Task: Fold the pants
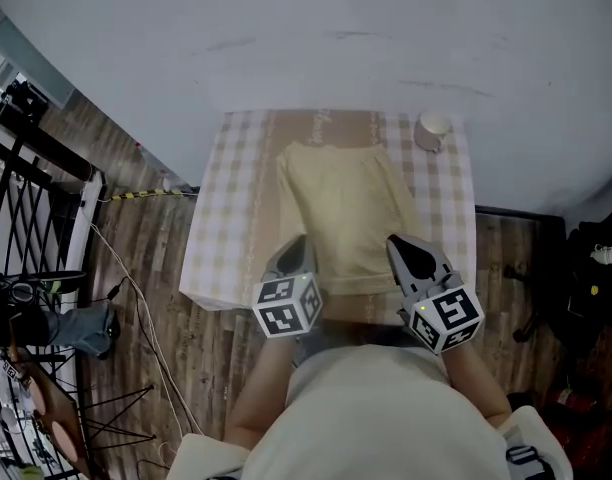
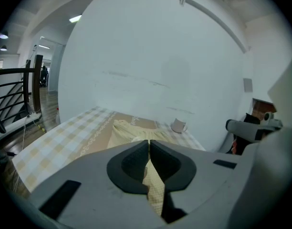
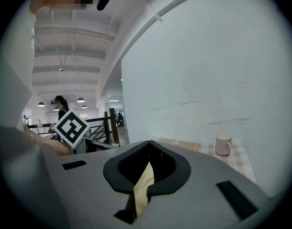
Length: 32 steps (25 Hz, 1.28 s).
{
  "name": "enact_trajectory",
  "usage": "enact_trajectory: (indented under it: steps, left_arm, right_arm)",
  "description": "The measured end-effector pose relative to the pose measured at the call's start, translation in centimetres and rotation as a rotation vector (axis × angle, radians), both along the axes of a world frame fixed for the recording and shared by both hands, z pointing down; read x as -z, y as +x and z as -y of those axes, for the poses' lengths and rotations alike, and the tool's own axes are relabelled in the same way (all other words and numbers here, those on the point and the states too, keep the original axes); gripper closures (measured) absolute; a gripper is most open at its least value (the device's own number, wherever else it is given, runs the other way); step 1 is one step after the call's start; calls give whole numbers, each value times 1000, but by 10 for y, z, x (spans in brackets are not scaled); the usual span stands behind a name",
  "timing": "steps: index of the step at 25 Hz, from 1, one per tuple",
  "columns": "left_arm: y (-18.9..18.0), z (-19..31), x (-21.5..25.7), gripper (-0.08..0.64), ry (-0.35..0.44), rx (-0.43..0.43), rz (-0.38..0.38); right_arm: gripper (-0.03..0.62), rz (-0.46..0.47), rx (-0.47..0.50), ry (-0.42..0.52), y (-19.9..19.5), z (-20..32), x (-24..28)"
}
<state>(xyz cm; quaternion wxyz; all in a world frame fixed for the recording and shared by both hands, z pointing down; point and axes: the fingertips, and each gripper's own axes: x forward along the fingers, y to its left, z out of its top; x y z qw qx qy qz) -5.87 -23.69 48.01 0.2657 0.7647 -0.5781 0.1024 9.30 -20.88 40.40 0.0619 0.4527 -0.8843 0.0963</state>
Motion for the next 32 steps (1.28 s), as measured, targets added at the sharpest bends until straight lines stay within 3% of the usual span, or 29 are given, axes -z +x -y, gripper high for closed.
enact_trajectory:
  steps: [11,20,32]
  left_arm:
    - [105,-7,1,546,7,-69,-12]
    - [181,-22,-6,546,-13,-171,-27]
    - [263,-71,-60,546,-160,-391,23]
  right_arm:
    - [592,-7,-22,-43,85,-18,-15]
    - [592,-19,2,-70,113,-24,-26]
    - [592,-26,-65,-111,153,-27,-40]
